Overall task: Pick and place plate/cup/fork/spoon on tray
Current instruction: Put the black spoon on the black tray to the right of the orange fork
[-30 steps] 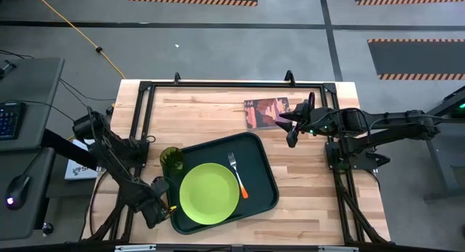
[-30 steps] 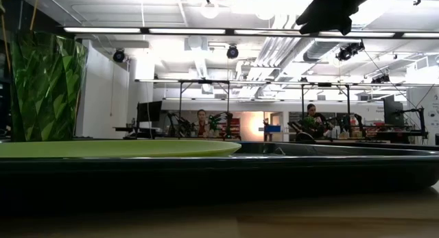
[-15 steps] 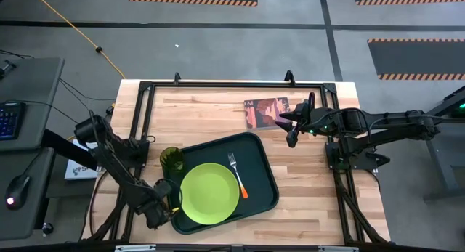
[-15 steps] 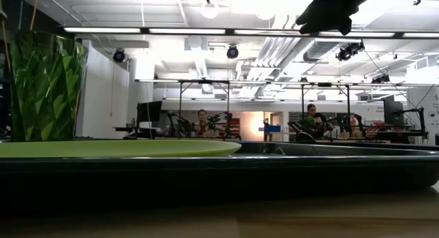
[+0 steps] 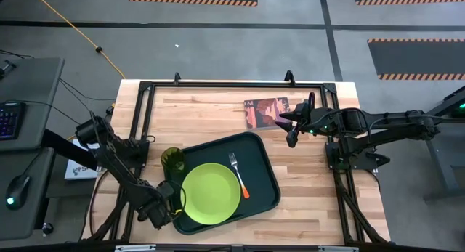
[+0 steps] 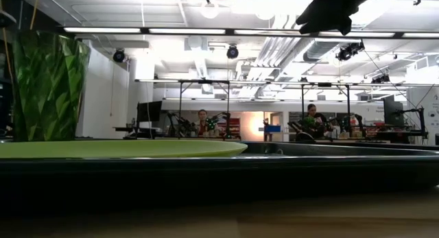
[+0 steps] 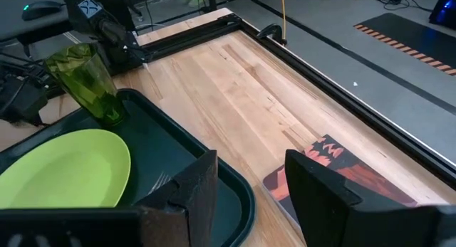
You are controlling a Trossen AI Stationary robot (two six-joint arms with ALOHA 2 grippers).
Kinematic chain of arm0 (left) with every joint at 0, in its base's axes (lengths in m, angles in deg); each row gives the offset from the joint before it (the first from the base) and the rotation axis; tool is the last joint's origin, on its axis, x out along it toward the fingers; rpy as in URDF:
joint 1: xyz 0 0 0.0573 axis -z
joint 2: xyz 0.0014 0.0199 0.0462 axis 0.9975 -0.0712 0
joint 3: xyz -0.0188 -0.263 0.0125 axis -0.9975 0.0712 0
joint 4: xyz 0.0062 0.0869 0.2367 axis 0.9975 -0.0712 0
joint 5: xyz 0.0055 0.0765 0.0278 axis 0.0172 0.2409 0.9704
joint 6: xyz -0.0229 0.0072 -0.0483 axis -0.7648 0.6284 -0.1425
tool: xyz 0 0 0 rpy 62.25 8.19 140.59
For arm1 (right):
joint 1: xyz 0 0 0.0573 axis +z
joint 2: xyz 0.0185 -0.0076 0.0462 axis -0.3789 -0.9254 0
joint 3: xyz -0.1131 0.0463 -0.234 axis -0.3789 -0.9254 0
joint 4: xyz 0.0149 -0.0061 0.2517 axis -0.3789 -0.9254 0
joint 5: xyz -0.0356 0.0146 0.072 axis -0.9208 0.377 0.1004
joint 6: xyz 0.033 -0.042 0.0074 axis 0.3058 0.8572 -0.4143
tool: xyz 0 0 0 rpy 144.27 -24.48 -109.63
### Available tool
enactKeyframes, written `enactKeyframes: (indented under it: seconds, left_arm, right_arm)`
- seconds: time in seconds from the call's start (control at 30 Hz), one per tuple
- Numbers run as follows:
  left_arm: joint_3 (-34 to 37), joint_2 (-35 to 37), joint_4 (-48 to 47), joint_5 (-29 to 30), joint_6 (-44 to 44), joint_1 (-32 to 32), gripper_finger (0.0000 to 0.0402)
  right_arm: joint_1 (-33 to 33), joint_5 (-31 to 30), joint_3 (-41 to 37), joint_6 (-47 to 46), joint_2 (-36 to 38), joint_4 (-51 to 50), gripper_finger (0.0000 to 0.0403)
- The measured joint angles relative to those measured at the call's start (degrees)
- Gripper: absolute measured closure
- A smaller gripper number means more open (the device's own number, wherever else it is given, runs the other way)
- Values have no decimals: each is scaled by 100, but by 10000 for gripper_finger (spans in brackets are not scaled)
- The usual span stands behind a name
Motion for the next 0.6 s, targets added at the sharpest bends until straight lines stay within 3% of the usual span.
enactKeyframes:
  seconds: [0.27,0.6]
  left_arm:
    - [-381,89,-1086,-205,405,-65,392]
    - [-458,610,-2330,-348,-94,-67,394]
  right_arm:
    - [-1,-2,0,-2,2,0,245]
    - [-1,-11,0,-2,0,1,245]
